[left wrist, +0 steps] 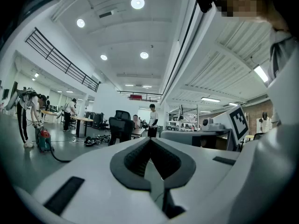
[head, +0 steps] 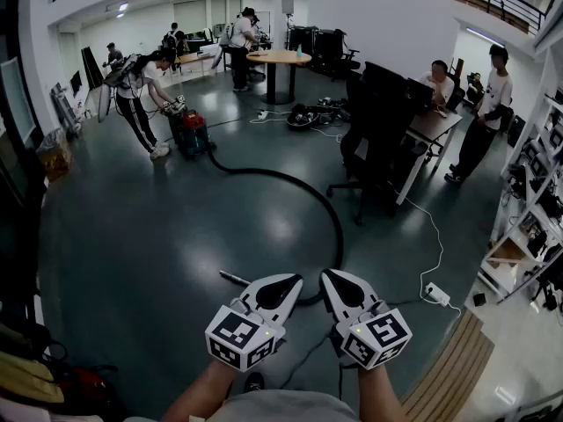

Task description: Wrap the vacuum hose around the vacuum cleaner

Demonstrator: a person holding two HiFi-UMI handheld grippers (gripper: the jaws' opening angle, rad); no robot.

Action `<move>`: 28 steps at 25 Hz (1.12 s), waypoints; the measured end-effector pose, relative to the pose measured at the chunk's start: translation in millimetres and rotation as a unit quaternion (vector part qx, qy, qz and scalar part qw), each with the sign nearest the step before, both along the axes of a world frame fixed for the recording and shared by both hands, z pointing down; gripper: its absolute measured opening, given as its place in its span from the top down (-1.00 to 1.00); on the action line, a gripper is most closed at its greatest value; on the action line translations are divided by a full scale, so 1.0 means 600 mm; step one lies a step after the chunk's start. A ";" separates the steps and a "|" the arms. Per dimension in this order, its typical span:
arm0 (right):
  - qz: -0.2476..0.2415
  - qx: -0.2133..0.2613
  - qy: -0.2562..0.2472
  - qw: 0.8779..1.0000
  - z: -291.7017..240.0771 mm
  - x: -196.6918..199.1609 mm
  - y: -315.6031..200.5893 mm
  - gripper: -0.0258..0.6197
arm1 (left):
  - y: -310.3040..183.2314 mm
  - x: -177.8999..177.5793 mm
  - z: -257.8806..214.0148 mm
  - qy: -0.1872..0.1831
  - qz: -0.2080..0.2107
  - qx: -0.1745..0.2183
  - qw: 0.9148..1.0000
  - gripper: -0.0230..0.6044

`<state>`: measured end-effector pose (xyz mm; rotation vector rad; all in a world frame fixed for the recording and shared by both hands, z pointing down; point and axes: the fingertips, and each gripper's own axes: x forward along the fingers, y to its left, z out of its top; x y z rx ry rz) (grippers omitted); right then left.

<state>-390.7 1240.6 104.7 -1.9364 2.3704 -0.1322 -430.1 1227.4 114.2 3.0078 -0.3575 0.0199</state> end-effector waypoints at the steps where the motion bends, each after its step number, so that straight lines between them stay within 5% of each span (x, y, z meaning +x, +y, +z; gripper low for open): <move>1: -0.001 0.000 0.002 1.000 -0.003 0.003 -0.001 0.91 | -0.001 0.003 -0.002 0.000 0.000 0.000 1.000 0.90; 28: 0.024 -0.014 0.019 0.999 0.000 -0.019 -0.083 0.91 | -0.082 -0.034 -0.006 -0.001 0.017 0.012 1.000 0.90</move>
